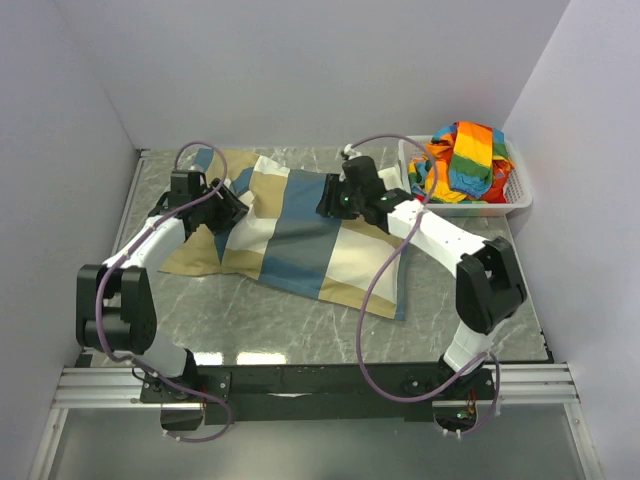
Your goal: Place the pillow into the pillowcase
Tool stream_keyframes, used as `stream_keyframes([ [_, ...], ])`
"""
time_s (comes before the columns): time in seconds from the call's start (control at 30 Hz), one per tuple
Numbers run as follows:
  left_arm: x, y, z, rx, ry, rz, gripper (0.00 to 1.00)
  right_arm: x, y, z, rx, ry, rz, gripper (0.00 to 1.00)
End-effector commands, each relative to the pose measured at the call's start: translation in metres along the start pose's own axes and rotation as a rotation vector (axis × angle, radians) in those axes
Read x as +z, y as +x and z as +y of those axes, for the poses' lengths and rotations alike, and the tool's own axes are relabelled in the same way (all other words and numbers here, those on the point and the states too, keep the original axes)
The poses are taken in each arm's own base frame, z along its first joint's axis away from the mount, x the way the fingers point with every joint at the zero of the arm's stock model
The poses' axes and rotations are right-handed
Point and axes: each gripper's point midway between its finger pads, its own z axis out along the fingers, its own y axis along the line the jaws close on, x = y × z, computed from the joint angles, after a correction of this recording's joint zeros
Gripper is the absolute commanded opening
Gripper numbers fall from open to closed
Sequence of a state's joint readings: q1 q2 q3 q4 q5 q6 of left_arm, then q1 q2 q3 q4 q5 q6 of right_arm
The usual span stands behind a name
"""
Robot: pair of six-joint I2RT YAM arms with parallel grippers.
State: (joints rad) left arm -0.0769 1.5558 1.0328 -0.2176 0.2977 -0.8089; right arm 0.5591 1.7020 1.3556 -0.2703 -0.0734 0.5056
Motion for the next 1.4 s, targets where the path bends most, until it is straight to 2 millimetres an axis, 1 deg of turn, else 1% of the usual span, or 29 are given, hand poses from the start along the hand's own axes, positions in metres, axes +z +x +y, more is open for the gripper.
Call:
stream_keyframes([
  [0.0, -0.033, -0.021, -0.008, 0.004, -0.020, -0.081, 0.66, 0.023, 0.010, 0.040, -0.023, -0.114, 0.012, 0.50],
  [0.03, -0.036, -0.023, -0.004, 0.009, -0.046, -0.102, 0.67, 0.026, 0.017, 0.048, -0.032, -0.126, 0.022, 0.50],
  [0.07, -0.039, -0.025, -0.001, 0.012, -0.061, -0.119, 0.69, 0.030, 0.018, 0.054, -0.029, -0.137, 0.012, 0.50],
  [0.13, -0.050, -0.030, 0.000, 0.035, -0.081, -0.157, 0.73, 0.042, 0.029, 0.061, -0.032, -0.157, 0.032, 0.50],
  [0.17, -0.053, -0.034, 0.001, 0.043, -0.093, -0.176, 0.74, 0.045, 0.030, 0.074, -0.039, -0.184, 0.036, 0.50],
  [0.2, -0.056, -0.035, -0.001, 0.053, -0.092, -0.180, 0.75, 0.057, 0.041, 0.073, -0.042, -0.174, 0.064, 0.50],
  [0.23, -0.058, -0.038, -0.005, 0.077, -0.084, -0.184, 0.74, 0.061, 0.043, 0.079, -0.049, -0.182, 0.068, 0.50],
  [0.27, -0.058, -0.036, -0.010, 0.093, -0.061, -0.163, 0.74, 0.063, 0.042, 0.089, -0.052, -0.201, 0.063, 0.50],
  [0.3, -0.054, -0.034, -0.011, 0.104, -0.063, -0.149, 0.72, 0.071, 0.048, 0.093, -0.049, -0.216, 0.075, 0.50],
  [0.33, -0.054, -0.032, -0.018, 0.137, -0.065, -0.135, 0.72, 0.074, 0.050, 0.096, -0.048, -0.221, 0.081, 0.50],
  [0.37, -0.050, -0.031, -0.019, 0.160, -0.079, -0.132, 0.72, 0.075, 0.048, 0.102, -0.047, -0.230, 0.079, 0.50],
  [0.4, -0.047, -0.025, -0.028, 0.194, -0.069, -0.121, 0.73, 0.080, 0.049, 0.101, -0.045, -0.224, 0.083, 0.50],
  [0.43, -0.044, -0.021, -0.030, 0.220, -0.072, -0.111, 0.73, 0.081, 0.049, 0.102, -0.045, -0.226, 0.080, 0.50],
  [0.47, -0.038, -0.019, -0.029, 0.236, -0.089, -0.108, 0.73, 0.081, 0.048, 0.102, -0.043, -0.224, 0.078, 0.50],
  [0.5, -0.035, -0.018, -0.034, 0.258, -0.097, -0.106, 0.73, 0.081, 0.048, 0.103, -0.043, -0.225, 0.076, 0.50],
  [0.53, -0.033, -0.016, -0.029, 0.270, -0.131, -0.098, 0.73, 0.081, 0.046, 0.102, -0.042, -0.222, 0.072, 0.50],
  [0.57, -0.024, -0.015, -0.020, 0.276, -0.175, -0.089, 0.73, 0.079, 0.046, 0.102, -0.043, -0.224, 0.070, 0.50],
  [0.63, -0.018, -0.014, -0.014, 0.285, -0.203, -0.077, 0.72, 0.074, 0.043, 0.103, -0.040, -0.229, 0.058, 0.50],
  [0.67, -0.013, -0.011, -0.010, 0.285, -0.213, -0.063, 0.70, 0.074, 0.045, 0.101, -0.039, -0.225, 0.061, 0.50],
  [0.7, -0.010, -0.008, -0.006, 0.282, -0.220, -0.055, 0.68, 0.070, 0.042, 0.103, -0.039, -0.229, 0.053, 0.50],
  [0.73, -0.008, -0.005, -0.006, 0.284, -0.209, -0.047, 0.66, 0.069, 0.042, 0.102, -0.039, -0.226, 0.049, 0.50],
  [0.8, -0.006, 0.000, -0.019, 0.296, -0.139, -0.040, 0.65, 0.066, 0.041, 0.101, -0.037, -0.228, 0.045, 0.50],
  [0.87, -0.008, -0.001, -0.029, 0.304, -0.098, -0.045, 0.65, 0.065, 0.041, 0.101, -0.034, -0.232, 0.044, 0.50],
  [1.0, -0.011, -0.005, -0.040, 0.320, -0.065, -0.052, 0.64, 0.062, 0.041, 0.101, -0.028, -0.235, 0.038, 0.50],
  [1.1, -0.006, -0.003, -0.040, 0.327, -0.067, -0.022, 0.61, 0.060, 0.041, 0.102, -0.028, -0.238, 0.038, 0.50],
  [1.17, -0.002, -0.004, -0.039, 0.329, -0.074, -0.013, 0.56, 0.059, 0.041, 0.102, -0.027, -0.238, 0.039, 0.50],
  [1.23, 0.000, -0.004, -0.039, 0.334, -0.074, -0.005, 0.54, 0.058, 0.042, 0.101, -0.027, -0.236, 0.039, 0.50],
  [1.27, 0.001, -0.003, -0.042, 0.336, -0.068, 0.001, 0.49, 0.057, 0.039, 0.101, -0.024, -0.238, 0.031, 0.50],
  [1.37, 0.000, -0.005, -0.048, 0.348, -0.050, 0.006, 0.42, 0.055, 0.039, 0.102, -0.026, -0.238, 0.029, 0.50],
])
